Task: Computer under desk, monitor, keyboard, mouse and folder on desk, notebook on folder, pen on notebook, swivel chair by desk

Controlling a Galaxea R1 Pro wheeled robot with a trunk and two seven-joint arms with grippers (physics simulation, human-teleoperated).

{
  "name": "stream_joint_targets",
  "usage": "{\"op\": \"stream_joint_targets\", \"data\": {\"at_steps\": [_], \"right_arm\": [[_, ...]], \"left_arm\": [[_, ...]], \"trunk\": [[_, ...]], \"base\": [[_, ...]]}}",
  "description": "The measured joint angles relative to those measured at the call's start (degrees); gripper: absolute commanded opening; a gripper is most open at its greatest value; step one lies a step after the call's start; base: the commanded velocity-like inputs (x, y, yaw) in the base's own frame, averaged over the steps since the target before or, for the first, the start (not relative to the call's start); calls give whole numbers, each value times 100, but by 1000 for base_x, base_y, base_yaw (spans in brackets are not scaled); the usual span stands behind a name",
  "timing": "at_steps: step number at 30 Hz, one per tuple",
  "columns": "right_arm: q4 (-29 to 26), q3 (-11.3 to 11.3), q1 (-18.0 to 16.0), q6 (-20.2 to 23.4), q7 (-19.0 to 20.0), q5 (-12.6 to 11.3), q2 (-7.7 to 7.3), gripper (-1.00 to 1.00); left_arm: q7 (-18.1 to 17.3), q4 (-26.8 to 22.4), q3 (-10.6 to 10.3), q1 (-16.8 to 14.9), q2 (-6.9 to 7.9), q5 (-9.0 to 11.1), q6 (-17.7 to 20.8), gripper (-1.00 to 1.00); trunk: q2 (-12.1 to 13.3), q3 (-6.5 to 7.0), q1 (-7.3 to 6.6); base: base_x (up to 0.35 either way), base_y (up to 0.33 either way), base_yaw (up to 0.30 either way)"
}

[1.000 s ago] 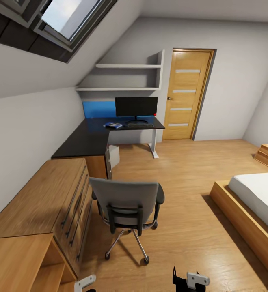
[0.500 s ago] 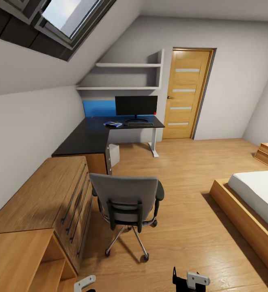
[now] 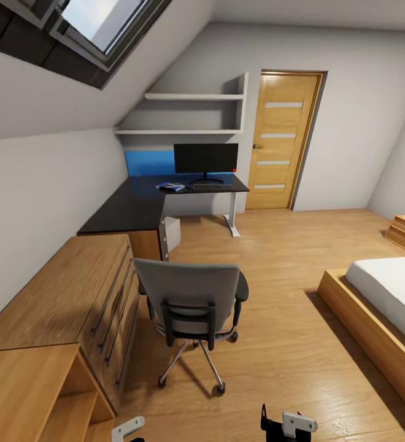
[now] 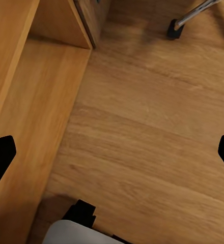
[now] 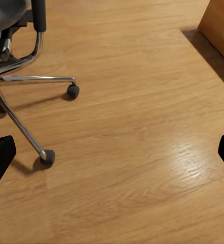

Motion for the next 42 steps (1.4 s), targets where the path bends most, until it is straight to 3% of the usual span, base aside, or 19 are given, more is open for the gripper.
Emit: {"op": "stream_joint_targets", "data": {"at_steps": [23, 28, 32, 33, 35, 37, 39, 40, 42], "right_arm": [[37, 15, 0, -6, 38, 7, 11, 100], [-35, 4, -5, 19, 38, 10, 11, 100], [-196, -1, -78, 66, 34, 5, 11, 100], [-348, 7, -222, 240, 32, 17, 13, 100], [-420, -3, -344, 418, 32, 10, 13, 100], [-553, 2, -681, 998, 29, 40, 13, 100], [-579, -5, -841, 1217, 28, 37, 10, 100], [-605, -7, -1137, 1560, 32, 36, -1, 100], [-588, -14, -1244, 1634, 90, 11, -5, 100]], "left_arm": [[-58, 8, 7, -5, 0, 12, 12, 100], [-705, -1, -17, -6, -3, 14, 11, 100], [-993, -178, -2, -56, -12, 1, 15, 100], [-1069, -486, -4, -169, -21, -23, 31, 100], [-1081, -676, 5, -247, -18, -24, 41, 100], [-974, -925, 4, -572, -9, -34, 88, 100], [-894, -971, 10, -763, -6, -27, 166, 100], [-761, -1038, 16, -1095, -7, -17, 524, 100], [-735, -1057, 16, -1301, -14, -22, 615, 100]], "trunk": [[-923, -413, 505], [-1124, -503, 615], [-1284, -575, 703], [-1324, -591, 725], [-1404, -628, 769], [-1484, -663, 813], [-1565, -700, 857], [-1605, -719, 879], [-1685, -754, 923]], "base": [[0, 0, 0], [0, 0, 0], [0, 0, 0], [0, 0, 0], [0, 0, 0], [0, 0, 0], [0, 0, 0], [0, 0, 0], [0, 0, 0]]}}
